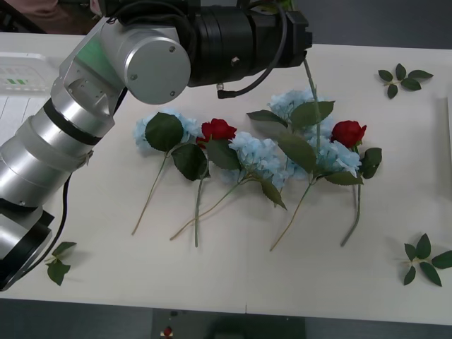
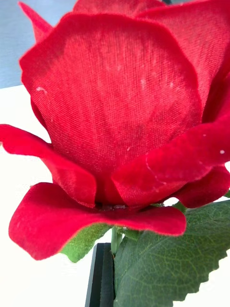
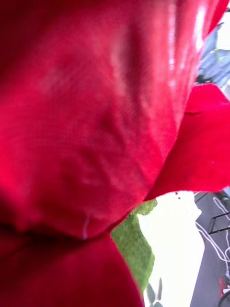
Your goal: Put the red flowers into the right box and the blue flowers into the left box
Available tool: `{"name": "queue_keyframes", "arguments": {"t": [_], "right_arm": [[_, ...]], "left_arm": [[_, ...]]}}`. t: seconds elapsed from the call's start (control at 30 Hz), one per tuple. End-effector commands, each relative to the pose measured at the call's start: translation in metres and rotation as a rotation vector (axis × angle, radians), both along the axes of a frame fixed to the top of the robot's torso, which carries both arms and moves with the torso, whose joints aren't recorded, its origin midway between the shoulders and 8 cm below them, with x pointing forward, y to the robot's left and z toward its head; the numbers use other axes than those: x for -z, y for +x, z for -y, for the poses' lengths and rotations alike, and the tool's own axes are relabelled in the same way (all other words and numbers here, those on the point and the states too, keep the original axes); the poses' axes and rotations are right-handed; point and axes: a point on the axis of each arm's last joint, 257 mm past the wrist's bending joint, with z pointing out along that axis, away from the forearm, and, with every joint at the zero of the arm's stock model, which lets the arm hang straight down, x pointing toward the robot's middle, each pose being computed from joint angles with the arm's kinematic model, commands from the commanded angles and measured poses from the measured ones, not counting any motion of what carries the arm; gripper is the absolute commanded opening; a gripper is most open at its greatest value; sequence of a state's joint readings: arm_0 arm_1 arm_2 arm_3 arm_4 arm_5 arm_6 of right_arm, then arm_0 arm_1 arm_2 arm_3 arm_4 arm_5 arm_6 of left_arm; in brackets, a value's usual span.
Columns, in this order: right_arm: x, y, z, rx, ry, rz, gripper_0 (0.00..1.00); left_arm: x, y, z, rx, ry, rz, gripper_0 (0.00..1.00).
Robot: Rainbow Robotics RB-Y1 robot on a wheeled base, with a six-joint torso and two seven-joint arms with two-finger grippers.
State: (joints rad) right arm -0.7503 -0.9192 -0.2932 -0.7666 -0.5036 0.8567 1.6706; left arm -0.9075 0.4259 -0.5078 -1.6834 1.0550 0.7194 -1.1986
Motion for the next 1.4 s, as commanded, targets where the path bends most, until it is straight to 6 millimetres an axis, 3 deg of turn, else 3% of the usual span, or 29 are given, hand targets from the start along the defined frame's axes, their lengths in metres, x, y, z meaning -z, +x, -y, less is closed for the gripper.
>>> {"name": "queue_keyframes", "arguments": {"t": [0.03,0.17,0.27,0.33,0.4,0.43,0.47,0.53,0.57,0.73,1.03,1.13,1.2,1.4], "right_arm": [[0.004,-0.009,0.025,0.015,-0.074,-0.021,0.0],[0.04,-0.023,0.032,0.043,-0.045,-0.077,0.0],[0.062,-0.028,0.028,0.045,-0.02,-0.105,0.0],[0.07,-0.029,0.025,0.042,-0.015,-0.114,0.05],[0.074,-0.028,0.023,0.039,-0.015,-0.116,0.32],[0.074,-0.028,0.023,0.038,-0.015,-0.113,0.55],[0.075,-0.028,0.022,0.036,-0.015,-0.115,0.72],[0.075,-0.028,0.022,0.036,-0.015,-0.115,0.72],[0.074,-0.026,0.02,0.029,-0.02,-0.114,0.9],[0.061,-0.019,0.012,-0.003,-0.034,-0.117,0.93],[0.006,-0.008,-0.058,-0.203,-0.028,-0.2,0.93],[-0.013,-0.011,-0.093,-0.329,0.004,-0.203,0.93],[-0.024,-0.018,-0.128,-0.456,0.059,-0.191,0.93],[-0.039,-0.039,-0.211,-0.798,0.208,-0.151,0.93]], "left_arm": [[-0.041,-0.016,0.029,0.051,-0.047,0.054,0.0],[-0.044,-0.018,0.051,0.068,-0.062,0.035,0.0],[-0.044,-0.014,0.058,0.065,-0.059,0.03,0.0],[-0.043,-0.013,0.059,0.065,-0.059,0.026,0.0],[-0.041,-0.013,0.06,0.066,-0.055,0.026,0.0],[-0.038,-0.015,0.061,0.072,-0.053,0.018,0.0],[-0.038,-0.015,0.061,0.072,-0.053,0.018,0.0],[-0.038,-0.015,0.061,0.072,-0.053,0.018,0.0],[-0.038,-0.015,0.061,0.072,-0.053,0.018,0.0],[-0.038,-0.015,0.061,0.072,-0.053,0.018,0.0],[-0.038,-0.015,0.061,0.072,-0.053,0.018,0.0],[-0.038,-0.015,0.061,0.072,-0.053,0.018,0.0],[-0.038,-0.015,0.061,0.072,-0.053,0.018,0.0],[-0.038,-0.015,0.061,0.072,-0.053,0.018,0.0]]}}
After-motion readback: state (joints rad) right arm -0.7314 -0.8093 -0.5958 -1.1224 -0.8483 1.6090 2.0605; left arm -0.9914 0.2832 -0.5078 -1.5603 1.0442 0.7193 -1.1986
